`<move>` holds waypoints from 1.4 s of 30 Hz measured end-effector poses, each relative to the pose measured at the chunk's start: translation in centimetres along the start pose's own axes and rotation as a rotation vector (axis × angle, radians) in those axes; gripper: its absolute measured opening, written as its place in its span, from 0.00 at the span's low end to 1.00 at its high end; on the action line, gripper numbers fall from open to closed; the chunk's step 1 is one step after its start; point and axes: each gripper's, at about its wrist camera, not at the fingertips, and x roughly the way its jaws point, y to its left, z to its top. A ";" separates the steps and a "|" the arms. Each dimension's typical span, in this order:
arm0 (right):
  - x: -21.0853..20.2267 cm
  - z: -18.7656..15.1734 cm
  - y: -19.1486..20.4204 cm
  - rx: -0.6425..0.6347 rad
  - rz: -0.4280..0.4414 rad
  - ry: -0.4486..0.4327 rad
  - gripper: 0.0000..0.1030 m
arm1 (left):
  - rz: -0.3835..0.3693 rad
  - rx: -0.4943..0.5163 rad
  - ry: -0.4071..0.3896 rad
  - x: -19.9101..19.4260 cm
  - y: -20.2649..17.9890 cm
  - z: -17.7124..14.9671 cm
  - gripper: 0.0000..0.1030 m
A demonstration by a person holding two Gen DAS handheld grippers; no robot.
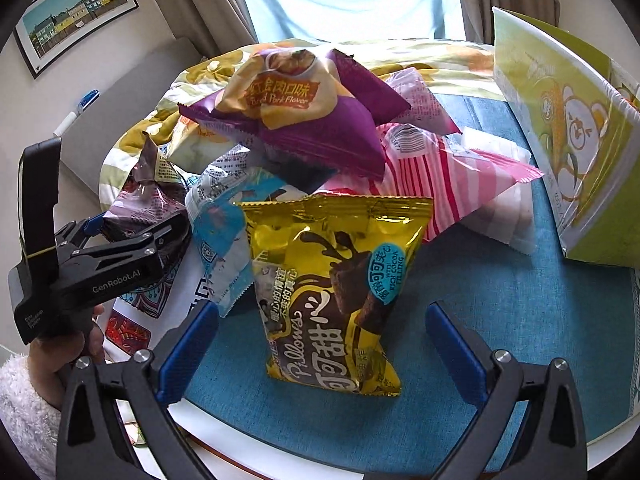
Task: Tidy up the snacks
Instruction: 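Grasp the brown snack bag with the left tool while the right tool grasps the yellow chocolate bag, then carry both bags into the yellow box and open both tools to release them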
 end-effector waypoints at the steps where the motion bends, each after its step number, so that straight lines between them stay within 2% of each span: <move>1: 0.2 -0.1 0.0 -0.004 -0.004 0.000 1.00 | -0.002 0.001 0.001 0.1 0.0 0.0 0.76; 5: 1.2 0.0 0.2 -0.014 -0.008 0.012 0.90 | -0.015 0.018 -0.004 -0.2 -0.4 0.1 0.63; 8: 1.7 0.0 0.2 -0.006 -0.005 0.025 0.82 | -0.027 0.017 0.004 -0.5 -0.3 0.2 0.58; 11: 1.8 0.1 0.2 0.002 -0.011 0.016 0.82 | -0.033 0.013 0.008 -1.0 -0.1 0.1 0.53; 20: 1.3 0.7 -0.1 0.022 -0.021 -0.006 0.82 | -0.042 0.005 0.009 -2.6 0.2 -0.5 0.52; 25: 1.5 0.6 -0.3 0.019 -0.025 0.011 0.59 | -0.058 -0.018 0.011 -3.5 0.1 -1.1 0.52; 26: 1.5 0.5 -0.3 0.018 -0.025 0.018 0.50 | -0.059 -0.018 0.011 -3.7 0.0 -1.3 0.52; 27: 1.4 0.4 -0.2 0.016 -0.023 0.022 0.47 | -0.059 -0.018 0.011 -3.9 -0.1 -1.4 0.52; 36: -0.6 0.3 0.2 -0.009 -0.025 -0.014 0.45 | -0.061 -0.055 -0.001 -7.0 0.2 -1.8 0.52; 42: -4.0 0.4 0.7 -0.013 -0.022 -0.063 0.45 | -0.077 -0.055 -0.036 -10.8 0.0 -1.4 0.52</move>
